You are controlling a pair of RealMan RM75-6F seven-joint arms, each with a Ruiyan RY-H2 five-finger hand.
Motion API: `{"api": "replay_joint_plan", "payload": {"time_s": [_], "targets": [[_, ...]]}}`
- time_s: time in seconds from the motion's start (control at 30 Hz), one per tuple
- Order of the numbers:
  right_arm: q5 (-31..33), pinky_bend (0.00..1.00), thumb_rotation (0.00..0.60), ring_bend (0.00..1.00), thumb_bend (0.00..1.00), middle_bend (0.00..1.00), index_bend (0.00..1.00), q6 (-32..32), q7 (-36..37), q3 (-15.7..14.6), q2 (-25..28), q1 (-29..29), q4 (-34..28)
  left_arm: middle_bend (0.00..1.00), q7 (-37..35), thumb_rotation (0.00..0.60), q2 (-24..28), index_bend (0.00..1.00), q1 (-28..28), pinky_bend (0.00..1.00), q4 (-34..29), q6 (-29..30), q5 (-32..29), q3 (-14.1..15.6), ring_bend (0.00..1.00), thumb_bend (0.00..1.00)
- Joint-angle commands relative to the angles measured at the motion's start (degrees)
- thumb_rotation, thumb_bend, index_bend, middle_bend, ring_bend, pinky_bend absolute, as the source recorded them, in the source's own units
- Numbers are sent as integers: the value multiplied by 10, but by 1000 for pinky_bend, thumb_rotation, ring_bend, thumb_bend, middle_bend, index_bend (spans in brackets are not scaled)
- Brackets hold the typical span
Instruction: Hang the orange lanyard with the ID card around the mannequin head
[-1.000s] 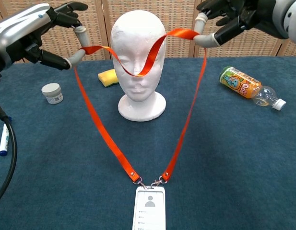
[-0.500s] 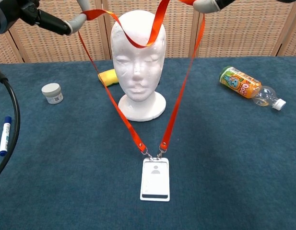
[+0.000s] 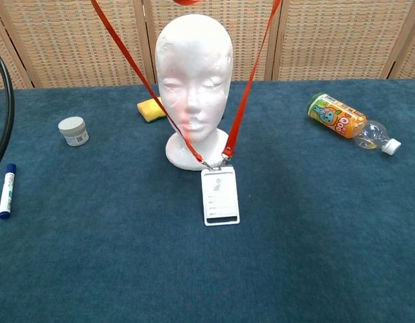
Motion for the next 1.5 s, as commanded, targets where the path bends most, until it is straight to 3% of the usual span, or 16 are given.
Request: {"api": "replay_joint_plan", "payload": {"time_s": [0.03,0.33,0.8,1.1,1.5], "targets": [[7,0,600,0,491,14,729,-12,-8,3,7,11,18,0,-14,600,15,698,-5,0,-1,-12,-28,-18,0,518],[39,0,600,0,491,14,729,-47,-20,-3,19,38,81,0,-20,600,24,698,-26,0,27,-41,-118,-35,0,518],[104,0,600,0,491,14,729,-106,-18,-11,15,77,164,0,-45,600,-9,698,-65,0,116,-84,-198,-41,0,518],[134,0,600,0,490,15,729,-156,-11,-21,-4,107,251,0,-16,600,-33,698,-103,0,174,-104,-211,-30,0,519],[163,0,600,0,491,14,729,-212,1,-28,-34,147,349,0,-26,600,-69,698,-134,0,234,-119,-246,-39,0,520]]}}
